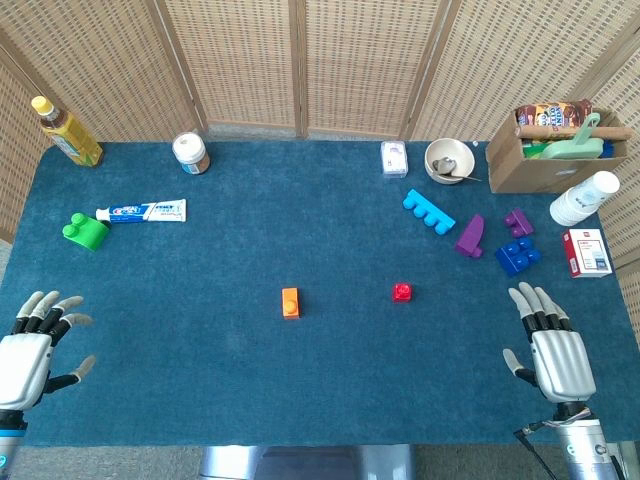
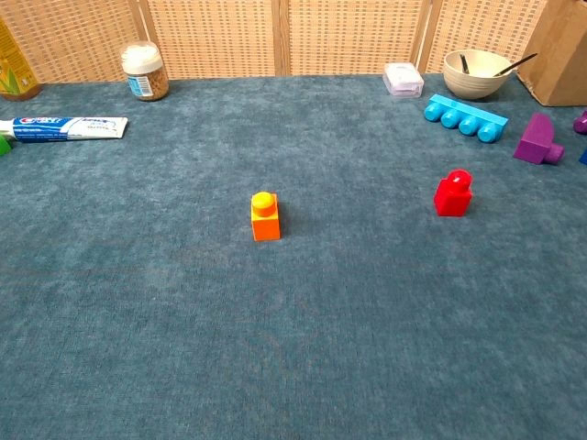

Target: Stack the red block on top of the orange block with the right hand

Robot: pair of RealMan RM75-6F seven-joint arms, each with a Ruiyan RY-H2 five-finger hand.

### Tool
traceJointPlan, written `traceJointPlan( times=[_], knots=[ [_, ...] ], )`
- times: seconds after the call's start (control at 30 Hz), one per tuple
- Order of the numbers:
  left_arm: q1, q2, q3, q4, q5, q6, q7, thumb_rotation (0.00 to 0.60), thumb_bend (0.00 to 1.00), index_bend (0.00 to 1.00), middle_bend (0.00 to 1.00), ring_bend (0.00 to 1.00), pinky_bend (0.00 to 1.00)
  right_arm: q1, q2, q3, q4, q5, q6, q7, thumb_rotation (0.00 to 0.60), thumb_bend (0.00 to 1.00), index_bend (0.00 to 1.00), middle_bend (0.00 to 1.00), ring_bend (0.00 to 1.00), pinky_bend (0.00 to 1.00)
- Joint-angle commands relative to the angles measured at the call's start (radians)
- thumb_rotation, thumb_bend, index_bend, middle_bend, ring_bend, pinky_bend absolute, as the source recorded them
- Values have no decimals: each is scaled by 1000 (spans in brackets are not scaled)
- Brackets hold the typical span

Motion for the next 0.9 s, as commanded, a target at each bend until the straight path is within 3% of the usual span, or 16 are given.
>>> traceJointPlan(
  times=[0.03,0.67,0.9],
  knots=[
    [-3,-1,-1,0,-2,-6,2,600,304,355,228,116,68,1,-1,1,1,2,-2,0,600,260,22,73,17,190],
    [19,35,7,-32,43,52,12,600,304,355,228,116,80,15,0,-1,-8,-31,-10,62,600,263,30,97,62,214],
    [22,48,13,-46,56,54,13,600,305,355,228,117,80,65,-22,21,-10,-34,-60,86,600,346,150,189,155,249]
  ],
)
